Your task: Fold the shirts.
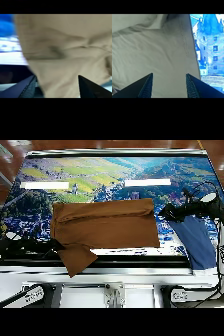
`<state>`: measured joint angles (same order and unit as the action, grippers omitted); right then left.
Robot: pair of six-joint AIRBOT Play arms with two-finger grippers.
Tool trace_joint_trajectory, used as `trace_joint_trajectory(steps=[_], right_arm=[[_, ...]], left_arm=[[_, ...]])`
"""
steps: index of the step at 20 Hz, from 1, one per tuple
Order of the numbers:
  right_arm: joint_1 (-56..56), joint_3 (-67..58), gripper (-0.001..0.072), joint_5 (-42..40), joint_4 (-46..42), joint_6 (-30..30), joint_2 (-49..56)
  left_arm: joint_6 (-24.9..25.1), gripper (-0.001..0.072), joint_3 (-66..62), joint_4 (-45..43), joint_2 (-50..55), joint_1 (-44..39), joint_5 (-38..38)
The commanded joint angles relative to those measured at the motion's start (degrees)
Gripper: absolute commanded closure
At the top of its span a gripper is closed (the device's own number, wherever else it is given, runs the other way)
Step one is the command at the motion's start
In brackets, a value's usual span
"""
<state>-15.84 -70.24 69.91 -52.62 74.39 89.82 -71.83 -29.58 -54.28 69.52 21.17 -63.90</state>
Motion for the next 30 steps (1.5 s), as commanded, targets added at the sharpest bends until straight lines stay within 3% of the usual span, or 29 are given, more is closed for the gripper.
trace_joint_trajectory(steps=[1, 2, 3, 6, 11, 25, 26, 27, 29, 30], right_arm=[[-0.02, 0.02, 0.0174, -0.02, 0.22, 1.31, -0.04], [-0.02, 0.02, 0.0175, 0.07, -0.85, 1.66, -0.02], [-0.02, 0.13, 0.0174, 0.59, -3.67, 2.97, 0.02], [-0.61, 3.69, 0.0173, 4.79, -14.75, 6.71, 0.02], [-4.46, 12.44, 0.0173, 9.77, -13.51, 4.39, 0.0], [7.87, 15.21, 0.0175, 2.93, -13.44, 7.82, 0.02], [8.61, 16.04, 0.0227, 2.73, -13.51, 8.04, 0.02], [9.03, 16.55, 0.0322, 2.75, -13.53, 8.09, 0.0], [9.14, 16.39, 0.0614, 2.8, -13.2, 7.89, -0.22], [9.09, 16.13, 0.0634, 2.62, -13.14, 6.97, -0.85]], left_arm=[[0.13, 0.0244, 0.28, 0.33, 2.56, -3.04, 3.54], [0.28, 0.0531, 0.28, 0.33, 2.93, -3.08, 3.72], [0.35, 0.0669, 0.28, 0.33, 3.06, -3.1, 3.72], [0.92, 0.0672, 0.28, 0.31, 2.99, -2.93, 3.3], [1.38, 0.0672, 0.28, 0.31, 2.99, -2.91, 3.26], [1.36, 0.0672, -1.18, 0.33, 2.97, -2.91, 2.8], [1.36, 0.0672, -1.95, 0.33, 2.99, -2.91, 2.6], [1.36, 0.0672, -2.91, 0.33, 2.97, -2.91, 2.38], [1.38, 0.0672, -5.05, 0.33, 2.97, -2.91, 1.95], [2.45, 0.0672, -6.45, 0.35, 2.8, -2.93, 1.27]])
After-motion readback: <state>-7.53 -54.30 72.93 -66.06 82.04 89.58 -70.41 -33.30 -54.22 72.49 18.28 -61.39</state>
